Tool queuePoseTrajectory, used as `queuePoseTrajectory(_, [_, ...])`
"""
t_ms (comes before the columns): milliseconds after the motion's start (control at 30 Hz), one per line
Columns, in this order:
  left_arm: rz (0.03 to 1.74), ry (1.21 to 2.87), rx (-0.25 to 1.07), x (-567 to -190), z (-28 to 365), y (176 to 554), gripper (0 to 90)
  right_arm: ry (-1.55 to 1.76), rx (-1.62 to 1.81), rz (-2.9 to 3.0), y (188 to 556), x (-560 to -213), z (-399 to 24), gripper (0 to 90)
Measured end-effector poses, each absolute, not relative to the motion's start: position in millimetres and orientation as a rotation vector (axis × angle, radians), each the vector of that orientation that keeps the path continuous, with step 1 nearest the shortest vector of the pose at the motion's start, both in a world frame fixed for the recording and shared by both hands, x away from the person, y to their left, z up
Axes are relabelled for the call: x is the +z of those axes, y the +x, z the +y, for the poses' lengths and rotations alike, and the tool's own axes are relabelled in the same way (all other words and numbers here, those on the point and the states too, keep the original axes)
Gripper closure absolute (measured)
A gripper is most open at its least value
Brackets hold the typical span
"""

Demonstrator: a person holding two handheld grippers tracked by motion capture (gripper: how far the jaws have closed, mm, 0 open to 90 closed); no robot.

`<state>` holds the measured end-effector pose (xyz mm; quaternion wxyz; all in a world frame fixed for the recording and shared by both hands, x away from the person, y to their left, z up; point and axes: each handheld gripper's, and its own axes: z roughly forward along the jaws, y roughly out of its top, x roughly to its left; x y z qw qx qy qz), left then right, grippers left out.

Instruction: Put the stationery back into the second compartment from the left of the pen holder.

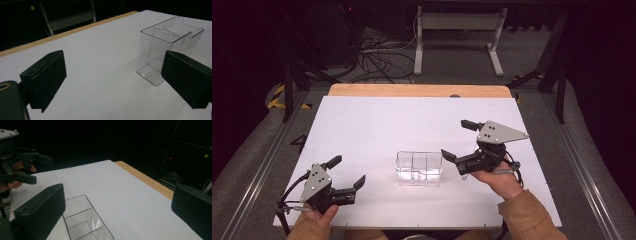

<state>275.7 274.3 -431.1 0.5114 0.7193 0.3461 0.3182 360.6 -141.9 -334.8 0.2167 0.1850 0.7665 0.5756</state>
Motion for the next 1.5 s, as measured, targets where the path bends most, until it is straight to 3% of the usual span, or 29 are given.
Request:
queuePoseTrajectory(233, [0.834, 1.729, 0.767, -431, 275, 275, 6.9, 0.641, 1.662, 2.073, 365, -336, -158, 0.1])
queuePoseTrajectory(300, [0.833, 1.730, 0.767, -431, 274, 276, 6.9, 0.647, 1.677, 2.075, 366, -336, -163, 3.9])
queuePoseTrajectory(833, [0.829, 1.733, 0.771, -431, 274, 276, 6.9, 0.848, 1.677, 2.064, 370, -339, -187, 0.0])
queuePoseTrajectory(1500, [0.830, 1.733, 0.771, -431, 274, 276, 6.9, 1.062, 1.073, 1.986, 385, -341, -183, 7.0])
